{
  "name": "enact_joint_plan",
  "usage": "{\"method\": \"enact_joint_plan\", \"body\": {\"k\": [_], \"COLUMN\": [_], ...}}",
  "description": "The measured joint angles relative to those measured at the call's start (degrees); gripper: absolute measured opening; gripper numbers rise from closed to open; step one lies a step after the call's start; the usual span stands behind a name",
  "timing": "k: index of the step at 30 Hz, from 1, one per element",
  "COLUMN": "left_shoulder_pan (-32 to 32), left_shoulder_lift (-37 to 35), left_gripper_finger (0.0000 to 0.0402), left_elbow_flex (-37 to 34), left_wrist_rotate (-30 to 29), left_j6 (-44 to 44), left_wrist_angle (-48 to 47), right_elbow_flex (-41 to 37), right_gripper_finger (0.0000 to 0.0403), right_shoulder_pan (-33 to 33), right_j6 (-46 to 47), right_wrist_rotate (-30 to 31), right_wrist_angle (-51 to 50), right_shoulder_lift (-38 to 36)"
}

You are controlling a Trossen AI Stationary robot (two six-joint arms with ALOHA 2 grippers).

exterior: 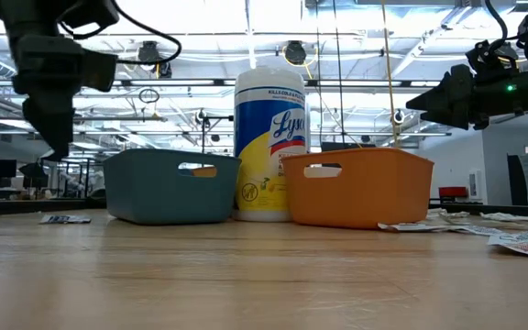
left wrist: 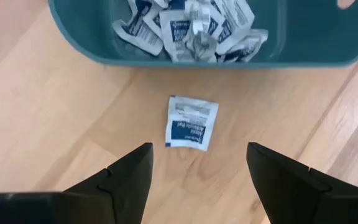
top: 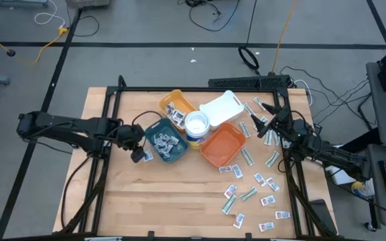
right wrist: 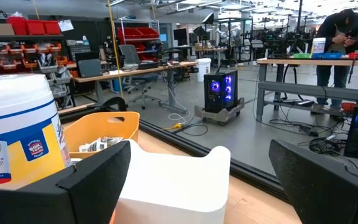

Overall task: Pick & Place First Aid Supplies
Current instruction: Put the blue pad into the blue bin

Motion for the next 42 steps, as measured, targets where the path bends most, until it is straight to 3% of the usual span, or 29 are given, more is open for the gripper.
{"method": "enact_joint_plan", "body": {"k": [6, 11, 22, 32, 36, 42], "left_shoulder_pan": [-2.78, -5.38, -10.23, -12.65, -13.62, -13.99], "left_shoulder_lift": [0.49, 1.69, 2.16, 6.08, 6.1, 6.14], "left_gripper_finger": [0.0249, 0.0237, 0.0226, 0.0224, 0.0178, 0.0058], "left_elbow_flex": [-3.74, -8.81, -17.43, -20.5, -20.62, -20.63], "left_wrist_rotate": [-0.5, -1.21, -9.55, -12.28, -13.43, -13.88], "left_j6": [-0.99, -2.4, -3.74, -4.84, -4.65, -7.64], "left_wrist_angle": [2.4, 9.79, 22.46, 27.43, 26.78, 22.98], "right_elbow_flex": [0.02, 0.02, 0.02, 0.02, 0.02, 0.02], "right_gripper_finger": [0.0377, 0.0377, 0.0377, 0.0377, 0.0377, 0.0377], "right_shoulder_pan": [0.01, 0.0, 0.01, -0.01, -0.01, -0.01], "right_j6": [0.0, -0.01, 0.0, -0.02, 0.0, -0.02], "right_wrist_rotate": [0.02, 0.0, 0.02, 0.0, 0.02, 0.0], "right_wrist_angle": [0.0, 0.0, 0.0, 0.0, 0.0, 0.0], "right_shoulder_lift": [0.02, 0.02, 0.02, 0.0, 0.0, 0.0]}}
